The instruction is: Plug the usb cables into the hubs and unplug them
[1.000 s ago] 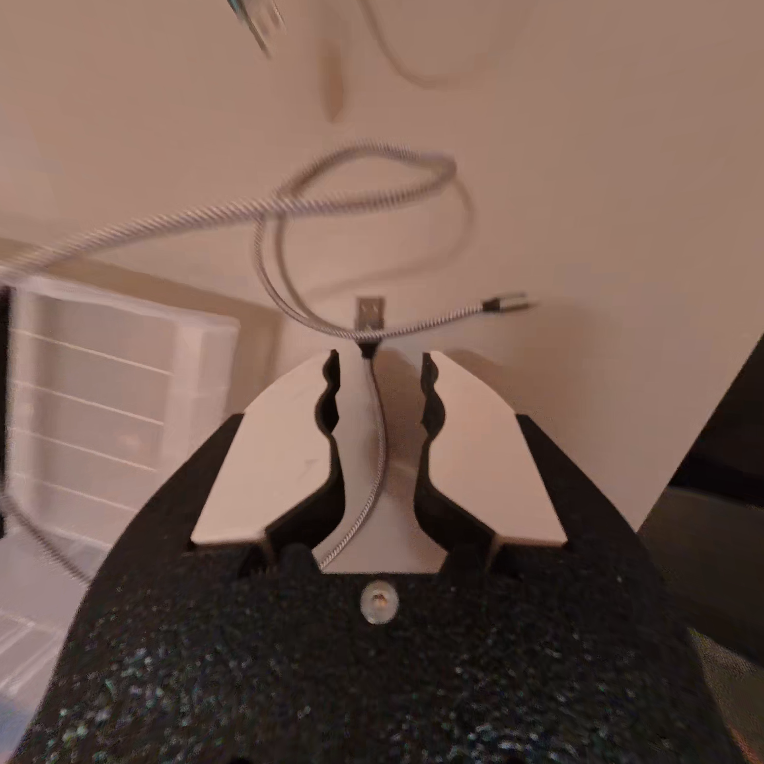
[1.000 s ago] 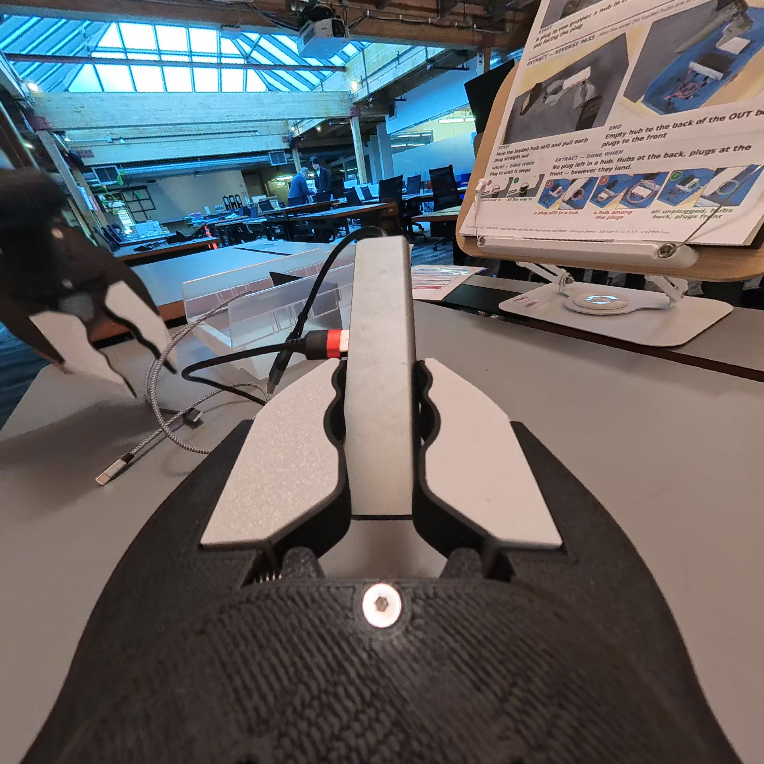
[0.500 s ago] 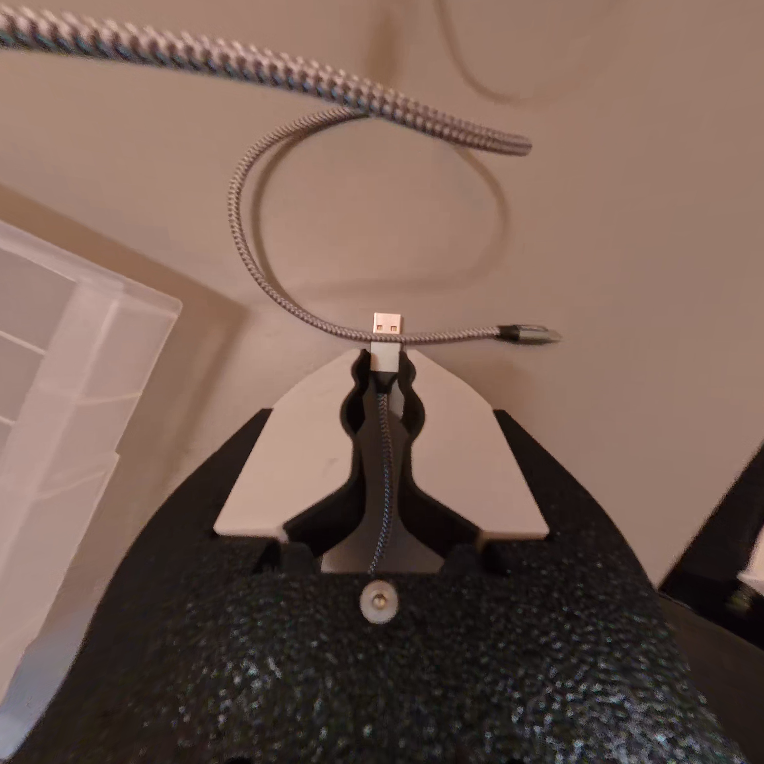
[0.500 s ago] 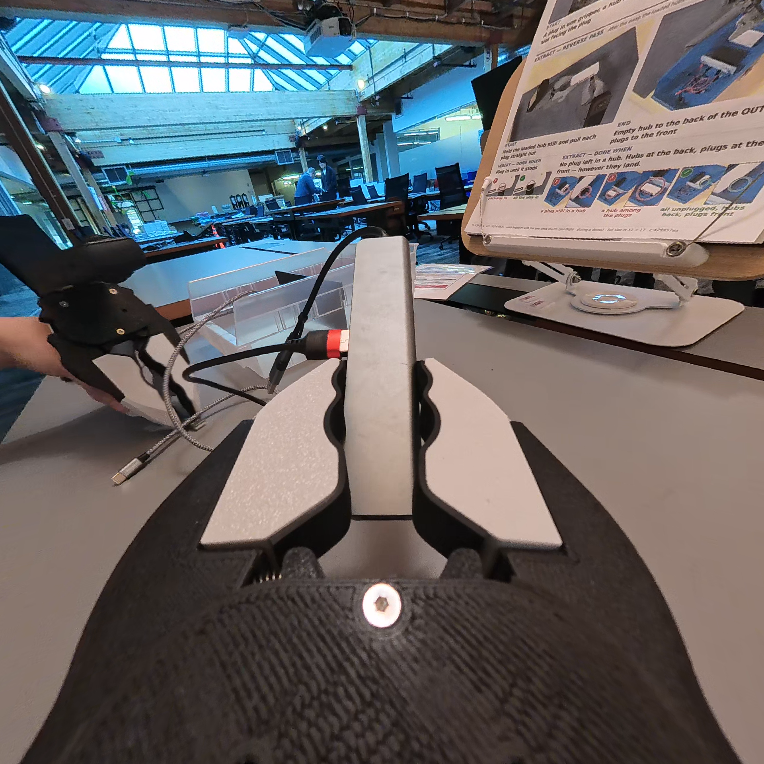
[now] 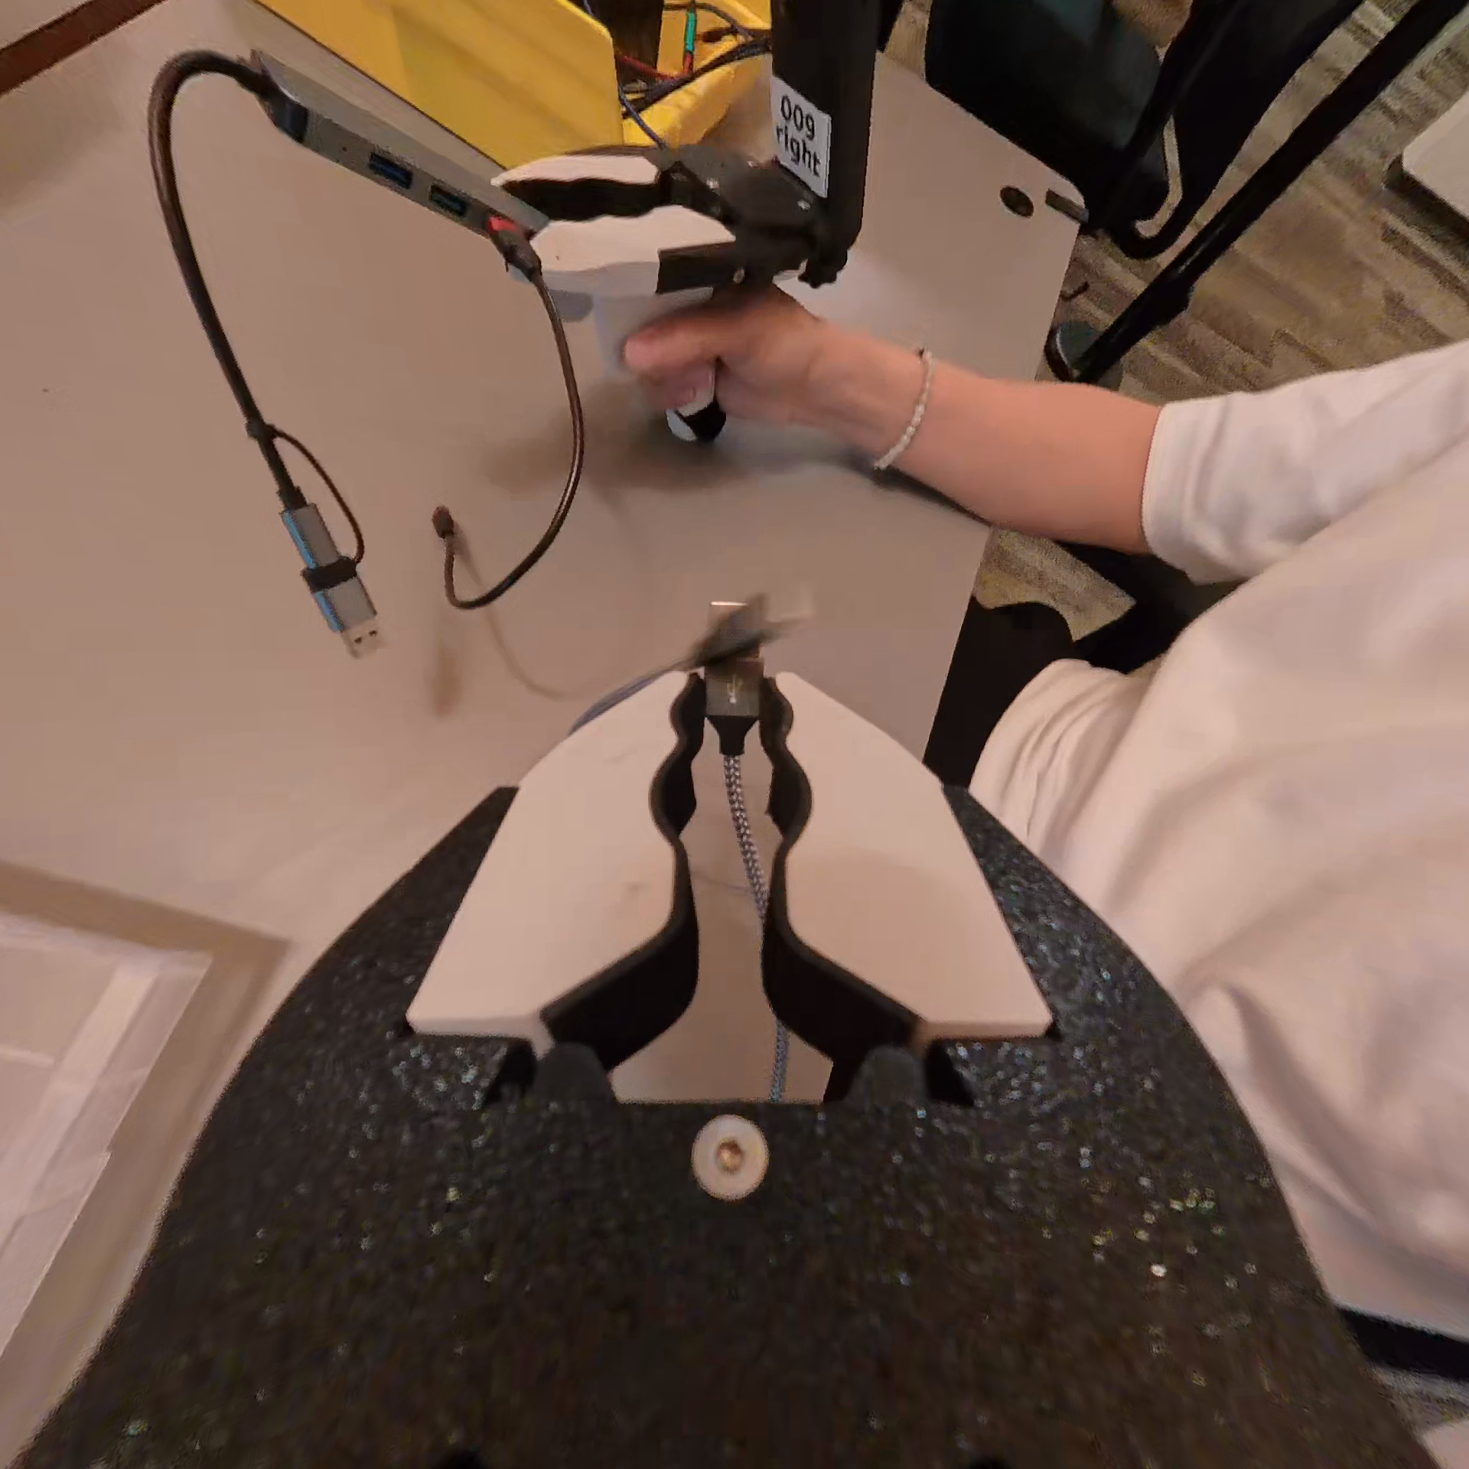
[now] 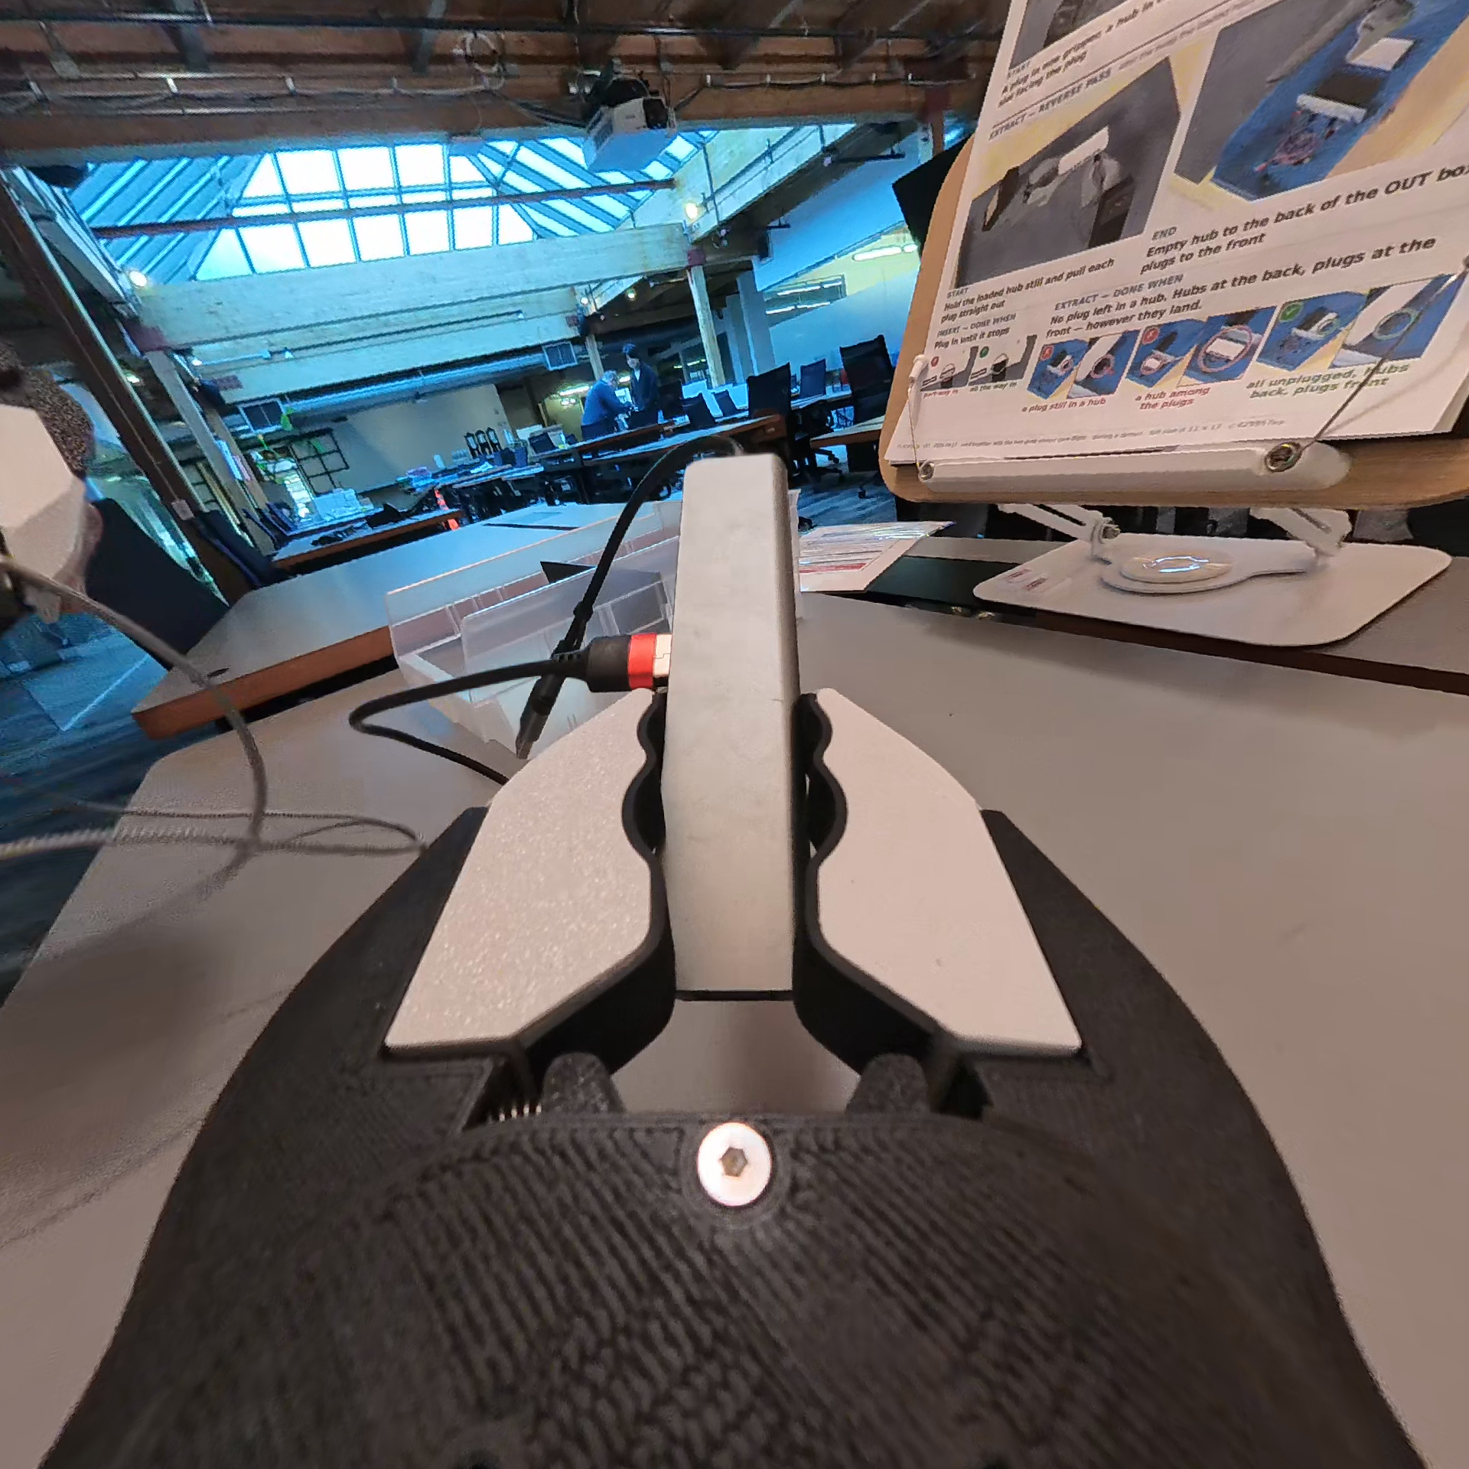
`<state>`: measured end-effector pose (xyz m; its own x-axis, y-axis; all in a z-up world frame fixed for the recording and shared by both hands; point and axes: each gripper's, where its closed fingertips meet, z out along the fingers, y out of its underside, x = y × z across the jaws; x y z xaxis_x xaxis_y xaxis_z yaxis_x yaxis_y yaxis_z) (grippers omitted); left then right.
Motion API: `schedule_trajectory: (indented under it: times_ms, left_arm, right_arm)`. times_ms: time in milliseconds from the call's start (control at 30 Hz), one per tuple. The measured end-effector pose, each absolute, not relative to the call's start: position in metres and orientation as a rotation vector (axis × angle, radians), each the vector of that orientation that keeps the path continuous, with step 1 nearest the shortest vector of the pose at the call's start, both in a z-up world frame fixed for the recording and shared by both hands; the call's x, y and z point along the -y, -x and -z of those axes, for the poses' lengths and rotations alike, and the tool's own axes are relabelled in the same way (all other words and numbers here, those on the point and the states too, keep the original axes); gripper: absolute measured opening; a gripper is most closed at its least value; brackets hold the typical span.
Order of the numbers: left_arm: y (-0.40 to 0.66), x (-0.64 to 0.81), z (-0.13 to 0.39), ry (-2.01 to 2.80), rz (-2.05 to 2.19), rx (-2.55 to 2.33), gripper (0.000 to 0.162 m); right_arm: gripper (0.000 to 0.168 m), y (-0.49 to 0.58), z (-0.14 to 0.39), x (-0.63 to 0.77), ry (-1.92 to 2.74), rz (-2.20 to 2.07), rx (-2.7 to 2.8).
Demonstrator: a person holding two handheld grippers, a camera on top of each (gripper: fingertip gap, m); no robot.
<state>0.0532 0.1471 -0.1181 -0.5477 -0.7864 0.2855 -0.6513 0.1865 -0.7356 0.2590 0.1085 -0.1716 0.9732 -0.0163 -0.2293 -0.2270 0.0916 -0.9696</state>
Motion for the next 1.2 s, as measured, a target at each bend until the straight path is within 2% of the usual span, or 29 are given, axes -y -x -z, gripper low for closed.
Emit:
schedule_trajectory:
  times_ms: [433,667,767,900,1033,1200]
  left_arm:
    - [-0.124,-0.121,0.139,1.372,1.455,-2.144,0.013]
    - [-0.122,-0.09,0.156,1.394,2.01,-2.057,0.013]
    - [-0.128,-0.106,0.19,1.447,1.8,-2.044,0.013]
    - [-0.138,-0.15,0.212,1.387,1.243,-2.004,0.013]
    - [-0.141,-0.162,0.189,1.159,1.018,-1.971,0.013]
    - [-0.122,-0.101,0.125,0.969,1.591,-1.982,0.013]
  right_arm:
    - [0.032,-0.259,0.171,-0.108,1.469,-0.168,-0.2]
    - [0.032,-0.259,0.172,-0.109,1.476,-0.154,-0.201]
    - [0.032,-0.26,0.172,-0.108,1.472,-0.156,-0.208]
    - [0.032,-0.261,0.172,-0.108,1.472,-0.157,-0.216]
    - [0.032,-0.263,0.172,-0.108,1.472,-0.153,-0.227]
    - [0.032,-0.276,0.171,-0.102,1.456,-0.092,-0.273]
